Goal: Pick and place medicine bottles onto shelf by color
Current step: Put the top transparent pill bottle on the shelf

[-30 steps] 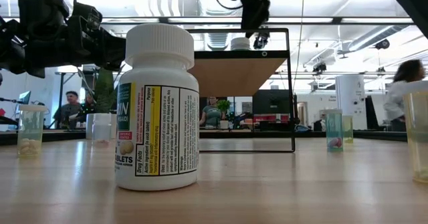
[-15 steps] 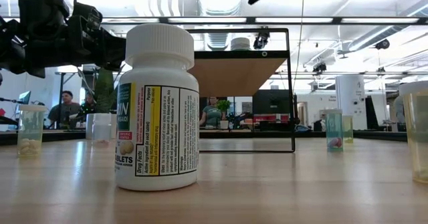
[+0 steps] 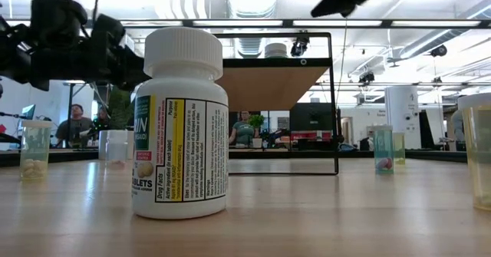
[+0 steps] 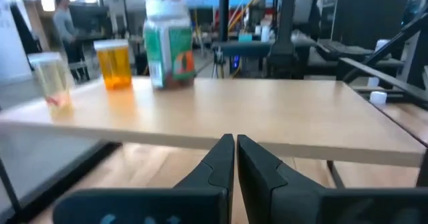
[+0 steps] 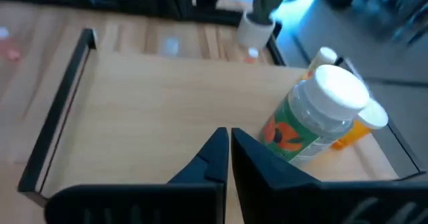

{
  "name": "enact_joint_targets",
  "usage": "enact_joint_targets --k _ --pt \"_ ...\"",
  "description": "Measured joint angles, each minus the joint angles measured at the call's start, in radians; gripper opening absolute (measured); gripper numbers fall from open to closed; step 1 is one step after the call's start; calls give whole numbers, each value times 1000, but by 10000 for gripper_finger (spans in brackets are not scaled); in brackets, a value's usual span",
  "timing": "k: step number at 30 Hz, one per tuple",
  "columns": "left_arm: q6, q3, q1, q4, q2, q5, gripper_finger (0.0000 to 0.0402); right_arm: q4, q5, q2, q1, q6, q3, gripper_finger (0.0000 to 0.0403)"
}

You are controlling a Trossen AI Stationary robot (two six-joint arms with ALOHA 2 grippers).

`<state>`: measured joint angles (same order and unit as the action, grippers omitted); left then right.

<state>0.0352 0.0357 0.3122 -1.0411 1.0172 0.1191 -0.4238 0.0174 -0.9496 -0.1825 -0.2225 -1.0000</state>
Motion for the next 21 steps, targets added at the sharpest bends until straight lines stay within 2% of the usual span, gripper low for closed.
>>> enact_joint_targets --k 5,9,13,21 --pt "-30 100 -6 181 0 0 1 174 0 158 9 49 219 9" --pt "-31 197 -21 345 -1 3 1 253 -1 253 21 77 325 9" --pt "-34 317 -50 628 -17 4 1 259 -1 333 39 80 388 9" --pt "-141 537 -114 1151 -42 5 1 258 -1 458 43 98 515 9"
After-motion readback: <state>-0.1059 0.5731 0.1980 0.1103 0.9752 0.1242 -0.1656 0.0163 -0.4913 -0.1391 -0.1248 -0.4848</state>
